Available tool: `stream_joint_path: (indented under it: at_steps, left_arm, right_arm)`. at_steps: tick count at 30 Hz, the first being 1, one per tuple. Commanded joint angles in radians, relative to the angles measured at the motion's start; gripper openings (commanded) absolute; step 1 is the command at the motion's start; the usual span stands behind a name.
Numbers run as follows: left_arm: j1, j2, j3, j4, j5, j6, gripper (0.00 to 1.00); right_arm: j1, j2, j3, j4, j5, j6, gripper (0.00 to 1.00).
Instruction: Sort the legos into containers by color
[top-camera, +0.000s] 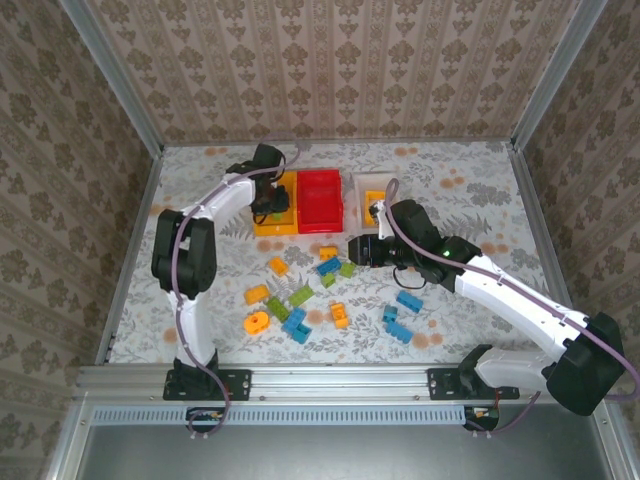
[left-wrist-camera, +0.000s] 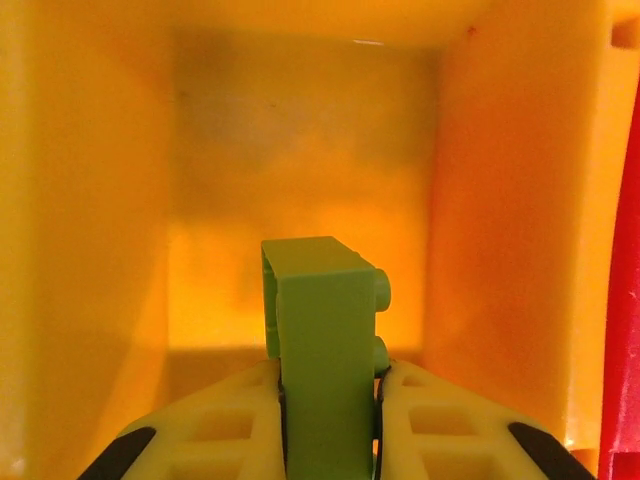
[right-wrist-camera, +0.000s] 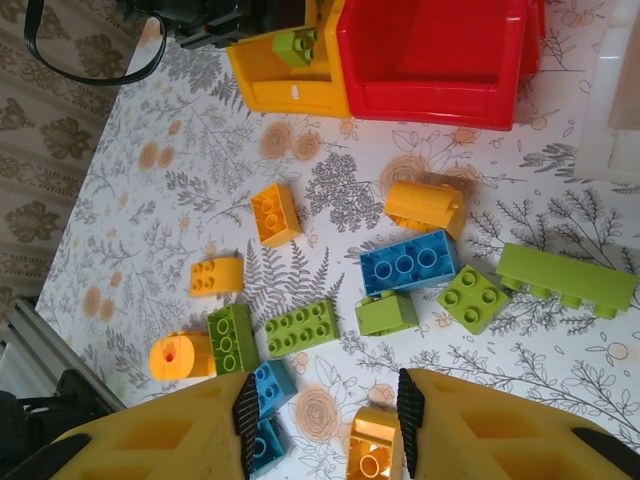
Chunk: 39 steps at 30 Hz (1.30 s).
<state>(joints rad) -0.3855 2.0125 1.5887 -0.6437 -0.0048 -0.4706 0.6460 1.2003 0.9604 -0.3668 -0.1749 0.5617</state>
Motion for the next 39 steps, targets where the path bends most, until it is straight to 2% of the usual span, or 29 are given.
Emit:
stream_joint_path:
  at_steps: [1, 5, 12, 16, 18, 21, 24, 28, 30, 32, 35, 39]
  left_arm:
    - [-0.007, -0.009, 0.032, -0.011, 0.038, 0.011, 0.28]
    - [-0.009, -0.054, 0.001, -0.007, 0.021, 0.003, 0.36]
    - [-0.011, -0.124, -0.031, -0.004, 0.012, 0.000, 0.42]
    - [-0.035, -0.214, -0.063, -0.006, -0.009, -0.012, 0.42]
    - [-0.065, -0.285, -0.110, 0.022, -0.006, -0.028, 0.42]
    - [-0.211, -0.381, -0.190, 0.065, -0.025, -0.046, 0.46]
    - [-0.367, -0.465, -0.294, 0.131, -0.065, -0.101, 0.48]
    - [-0.567, -0.545, -0.438, 0.255, -0.147, -0.200, 0.49]
    - [-0.652, -0.564, -0.470, 0.283, -0.201, -0.229, 0.48]
    - [-0.730, -0.576, -0.489, 0.306, -0.249, -0.236, 0.48]
    - [-0.810, -0.596, -0.519, 0.349, -0.304, -0.221, 0.48]
    - [-0.846, -0.633, -0.580, 0.424, -0.314, -0.221, 0.48]
  right_arm:
    - [0.006, 0.011, 0.013, -0.033, 0.073, 0.029, 0.45]
    - [0.006, -0.003, -0.009, -0.102, 0.183, 0.081, 0.49]
    - [0.006, -0.082, -0.064, -0.252, 0.365, 0.174, 0.50]
    - [0.006, -0.130, -0.070, -0.419, 0.471, 0.328, 0.49]
    - [0.006, -0.155, -0.094, -0.482, 0.482, 0.427, 0.49]
    - [0.006, -0.178, -0.138, -0.533, 0.452, 0.515, 0.51]
    - [0.006, -0.188, -0.181, -0.566, 0.421, 0.576, 0.61]
    - [0.007, -0.206, -0.247, -0.520, 0.328, 0.704, 0.70]
    - [0.008, -0.230, -0.297, -0.469, 0.278, 0.838, 0.69]
    - [0.012, -0.260, -0.355, -0.365, 0.241, 0.982, 0.63]
    - [0.009, -0.255, -0.389, -0.254, 0.244, 1.152, 0.65]
    - [-0.006, -0.200, -0.384, -0.184, 0.257, 1.285, 0.69]
